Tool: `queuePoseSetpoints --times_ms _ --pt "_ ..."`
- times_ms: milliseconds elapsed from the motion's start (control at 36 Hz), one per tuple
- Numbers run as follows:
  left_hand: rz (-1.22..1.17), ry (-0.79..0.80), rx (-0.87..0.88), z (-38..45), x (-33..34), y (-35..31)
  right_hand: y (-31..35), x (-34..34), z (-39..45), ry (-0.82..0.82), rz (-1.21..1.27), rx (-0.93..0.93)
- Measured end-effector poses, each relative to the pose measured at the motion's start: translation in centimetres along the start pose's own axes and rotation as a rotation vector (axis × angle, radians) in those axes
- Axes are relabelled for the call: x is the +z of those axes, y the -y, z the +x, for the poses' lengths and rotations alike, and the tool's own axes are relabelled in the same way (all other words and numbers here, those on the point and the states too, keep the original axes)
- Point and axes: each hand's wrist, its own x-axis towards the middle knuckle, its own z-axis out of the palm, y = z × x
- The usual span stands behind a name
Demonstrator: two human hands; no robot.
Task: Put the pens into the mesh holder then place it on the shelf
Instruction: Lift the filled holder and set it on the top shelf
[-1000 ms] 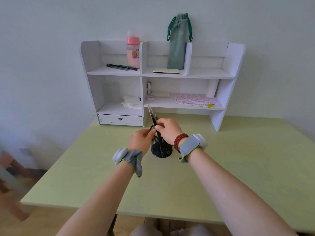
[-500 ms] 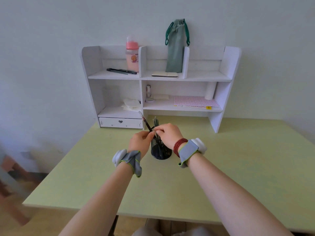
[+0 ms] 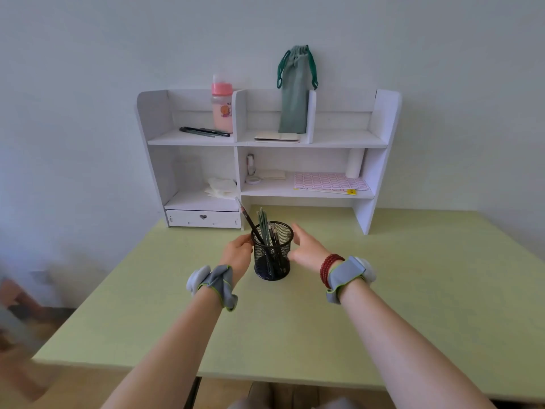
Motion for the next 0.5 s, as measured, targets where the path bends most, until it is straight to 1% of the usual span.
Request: queuePoseSetpoints --times_ms 56,139,194,389,500 --pt "0.026 0.03 -0.004 -0.1 0.2 0.1 -0.3 0.6 -0.1 0.05 0.026 -0.002" --pt "0.031 0.111 -0.013 -0.4 0.6 0.3 -0.6 1.1 -0.5 0.053 0.037 -0.032" --pt "0.059 0.137 -0.017 -0.7 0.9 0.4 -0.8 1.4 -0.9 0.054 0.028 -0.055" --pt "0.157 0.142 -0.004 -1.5 1.4 0.1 -0.9 1.2 -1.5 0.017 -0.019 -0.072" --pt "0.176 0.16 0.014 -2.0 1.9 -0.6 -1.0 0.3 -2.3 -0.014 -0.038 -0.069"
